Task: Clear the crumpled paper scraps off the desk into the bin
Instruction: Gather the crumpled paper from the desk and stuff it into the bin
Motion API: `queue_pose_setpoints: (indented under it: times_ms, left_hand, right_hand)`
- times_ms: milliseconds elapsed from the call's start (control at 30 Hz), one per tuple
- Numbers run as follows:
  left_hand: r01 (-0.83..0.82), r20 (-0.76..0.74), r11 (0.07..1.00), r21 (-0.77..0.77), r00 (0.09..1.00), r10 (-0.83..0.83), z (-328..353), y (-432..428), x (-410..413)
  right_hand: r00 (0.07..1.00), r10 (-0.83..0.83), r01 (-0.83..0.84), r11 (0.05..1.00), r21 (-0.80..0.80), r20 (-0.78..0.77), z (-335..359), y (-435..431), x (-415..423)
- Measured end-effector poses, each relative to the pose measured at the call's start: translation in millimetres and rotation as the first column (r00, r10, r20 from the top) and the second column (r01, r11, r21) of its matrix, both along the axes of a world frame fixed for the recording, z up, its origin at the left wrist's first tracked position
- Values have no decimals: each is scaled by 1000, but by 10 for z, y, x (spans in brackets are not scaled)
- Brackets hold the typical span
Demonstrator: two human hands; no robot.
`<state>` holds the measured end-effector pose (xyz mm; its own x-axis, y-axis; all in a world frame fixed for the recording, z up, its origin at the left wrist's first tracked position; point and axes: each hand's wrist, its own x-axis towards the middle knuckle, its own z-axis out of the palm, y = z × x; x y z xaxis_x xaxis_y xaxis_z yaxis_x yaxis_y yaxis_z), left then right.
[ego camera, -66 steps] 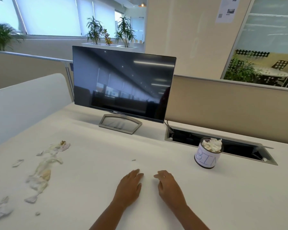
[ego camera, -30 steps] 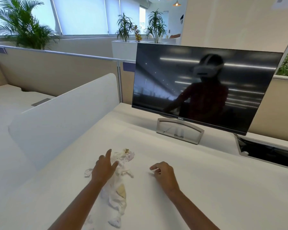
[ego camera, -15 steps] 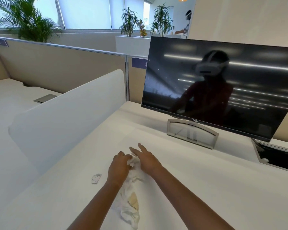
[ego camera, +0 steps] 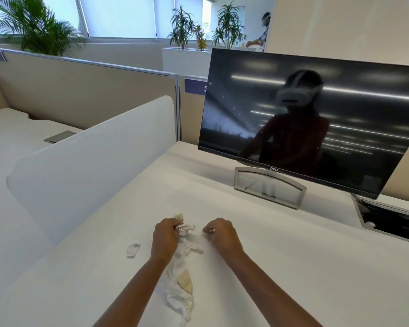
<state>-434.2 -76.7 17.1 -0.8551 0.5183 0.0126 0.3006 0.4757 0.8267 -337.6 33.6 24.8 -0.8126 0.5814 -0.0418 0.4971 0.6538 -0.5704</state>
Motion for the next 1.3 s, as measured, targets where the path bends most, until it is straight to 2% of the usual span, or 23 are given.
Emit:
queue_pose_setpoints:
  times_ms: [100,233,333,433,500,600,700,833,933,1067,1133,1233,1300]
  left_hand:
    - [-35,77,999,29,996,33,25,10,45]
    - [-47,189,997,56,981,36,34,24,137]
    - [-73,342,983,166,940,12,53,57,278]
    - [-105,419,957,270,908,-19,102,131,465]
    - [-98,387,944,315,921,-34,160,189,614]
    - [-17,181,955,296,983,-38,199,263,864]
    - [71,6,957,281,997,-75,203,316,1113]
    - [184,-67,955,234,983,-173,214,417,1382]
    - [277,-84,937,214,961,-265,203,461,1516]
    - [427,17,888,170,900,-436,152,475,1597]
    - [460,31,871,175,881,-472,131,464,1591]
    - [509,-3,848,147,858,-514,127,424,1530]
    - [517,-80,853,72,855,-512,138,387,1420]
  right_hand:
    - [980,-161,127,958,-256,-117,20,-3,167]
    - [943,-285,159,841,-517,-174,31,-54,302]
    - [872,-442,135,628,-767,-209,69,-119,370]
    - [784,-595,40,333,-942,-177,152,-202,418]
    - [741,-661,0,172,-985,-116,206,-243,459]
    - [681,-731,-50,15,-999,-45,244,-255,531]
    - [594,-804,-141,-141,-980,30,308,-193,648]
    - [567,-823,-169,-154,-973,32,339,-92,845]
    - [583,-812,-187,-159,-969,21,308,-36,998]
    - [625,-780,-151,-70,-986,-41,213,1,1135]
    - [616,-787,-144,-66,-987,-38,180,2,1184]
    - [604,-796,-91,-13,-996,-45,143,10,1216]
    - [611,-790,-58,7,-998,-41,118,15,1224]
